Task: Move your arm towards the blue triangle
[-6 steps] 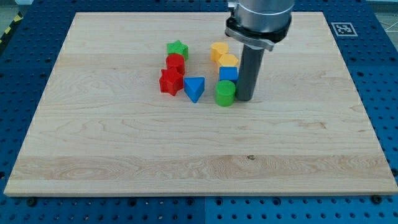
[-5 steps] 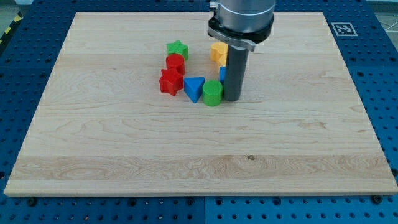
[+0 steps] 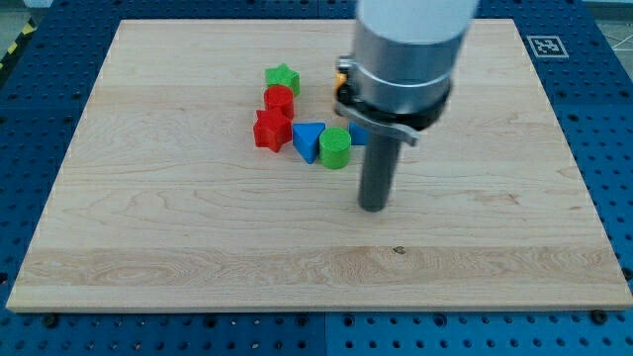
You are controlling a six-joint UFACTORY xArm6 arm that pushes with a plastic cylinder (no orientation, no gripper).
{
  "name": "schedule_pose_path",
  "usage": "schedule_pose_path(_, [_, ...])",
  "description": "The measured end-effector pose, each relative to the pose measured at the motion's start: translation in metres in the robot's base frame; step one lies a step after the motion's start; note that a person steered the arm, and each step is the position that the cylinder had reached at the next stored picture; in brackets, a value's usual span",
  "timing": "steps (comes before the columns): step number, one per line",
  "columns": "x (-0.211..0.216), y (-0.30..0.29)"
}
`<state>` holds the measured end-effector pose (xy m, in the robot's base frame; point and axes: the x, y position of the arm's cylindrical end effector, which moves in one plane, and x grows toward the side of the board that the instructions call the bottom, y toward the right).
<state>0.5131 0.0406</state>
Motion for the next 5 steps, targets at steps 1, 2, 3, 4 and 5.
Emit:
schedule_pose_path(1, [-0.005, -0.039])
schedule_pose_path(2, [-0.017, -0.066])
schedule_pose_path(3, [-0.037, -0.067])
schedule_pose_path(4, [-0.035, -0.057])
schedule_pose_path(5, [-0.019, -0.047])
